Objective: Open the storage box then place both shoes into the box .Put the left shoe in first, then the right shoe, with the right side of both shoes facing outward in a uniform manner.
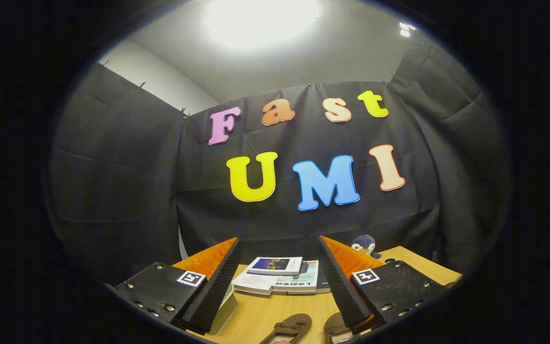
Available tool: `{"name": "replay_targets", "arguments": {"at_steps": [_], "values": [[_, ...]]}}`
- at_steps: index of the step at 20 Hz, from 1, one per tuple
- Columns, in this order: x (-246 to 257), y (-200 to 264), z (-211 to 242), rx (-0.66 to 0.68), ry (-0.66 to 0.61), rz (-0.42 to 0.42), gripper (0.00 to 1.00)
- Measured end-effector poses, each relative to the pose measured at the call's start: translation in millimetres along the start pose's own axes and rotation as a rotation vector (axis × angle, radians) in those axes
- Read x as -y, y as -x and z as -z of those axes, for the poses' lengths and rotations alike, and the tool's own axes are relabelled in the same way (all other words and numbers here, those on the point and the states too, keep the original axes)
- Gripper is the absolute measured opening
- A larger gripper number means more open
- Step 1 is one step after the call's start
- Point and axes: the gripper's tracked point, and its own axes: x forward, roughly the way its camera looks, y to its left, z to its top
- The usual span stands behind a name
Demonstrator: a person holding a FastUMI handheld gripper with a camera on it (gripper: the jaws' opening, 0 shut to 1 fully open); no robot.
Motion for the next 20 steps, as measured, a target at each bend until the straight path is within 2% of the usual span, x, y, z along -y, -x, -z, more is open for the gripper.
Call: {"name": "replay_targets", "arguments": {"at_steps": [6, 10, 20], "values": [[-1, -3, 18, -0.023, -0.021, -0.009, 0.96], [10, -4, 22, -0.023, 0.016, 0.03, 0.96], [17, -1, 40, -0.048, 0.013, 0.038, 0.97]]}}
